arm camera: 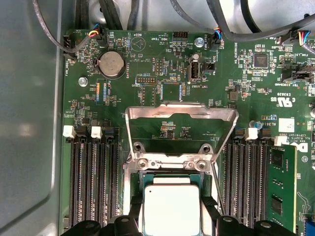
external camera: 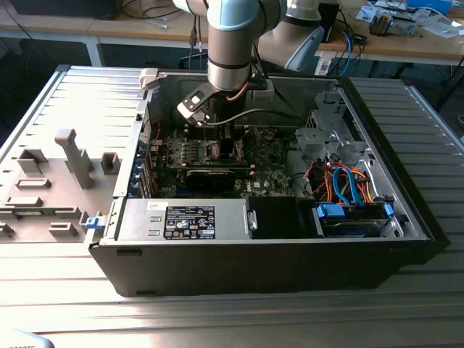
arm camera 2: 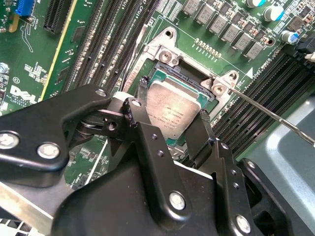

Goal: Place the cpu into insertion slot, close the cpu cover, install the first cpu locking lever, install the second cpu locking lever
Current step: 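Place the cpu into insertion slot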

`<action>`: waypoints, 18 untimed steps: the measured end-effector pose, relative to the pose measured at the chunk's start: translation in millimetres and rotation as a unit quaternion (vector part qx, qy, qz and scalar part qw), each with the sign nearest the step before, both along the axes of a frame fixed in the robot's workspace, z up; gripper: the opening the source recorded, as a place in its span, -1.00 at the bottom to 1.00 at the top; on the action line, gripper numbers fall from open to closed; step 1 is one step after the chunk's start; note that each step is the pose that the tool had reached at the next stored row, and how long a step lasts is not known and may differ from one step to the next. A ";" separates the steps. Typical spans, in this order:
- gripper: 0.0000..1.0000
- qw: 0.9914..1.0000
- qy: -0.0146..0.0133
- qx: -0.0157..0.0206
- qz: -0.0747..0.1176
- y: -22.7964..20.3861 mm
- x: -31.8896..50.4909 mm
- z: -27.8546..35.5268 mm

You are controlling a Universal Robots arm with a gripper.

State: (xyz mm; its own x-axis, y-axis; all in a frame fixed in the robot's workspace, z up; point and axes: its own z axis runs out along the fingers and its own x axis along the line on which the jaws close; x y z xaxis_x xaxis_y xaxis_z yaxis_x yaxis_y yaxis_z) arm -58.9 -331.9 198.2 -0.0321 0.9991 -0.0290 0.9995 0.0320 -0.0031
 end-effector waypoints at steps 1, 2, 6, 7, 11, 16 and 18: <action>0.08 1.000 0.000 0.000 0.000 0.0 0.0 -0.1; 0.08 1.000 0.000 0.000 0.000 0.0 0.0 -0.1; 0.08 1.000 0.000 0.000 0.000 0.0 0.0 -0.1; 0.08 1.000 -0.001 0.001 0.000 0.2 0.2 -0.5; 0.23 1.000 0.000 0.000 0.000 0.0 0.0 -0.2; 0.23 1.000 0.000 0.000 0.000 0.0 0.0 -0.2; 0.23 1.000 0.000 0.000 0.000 0.0 0.0 -0.3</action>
State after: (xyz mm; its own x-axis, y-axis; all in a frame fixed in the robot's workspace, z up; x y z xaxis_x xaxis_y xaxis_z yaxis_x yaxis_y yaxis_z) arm -58.9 -331.9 198.0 -0.0320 0.9991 -0.0288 0.9995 0.0319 -0.0030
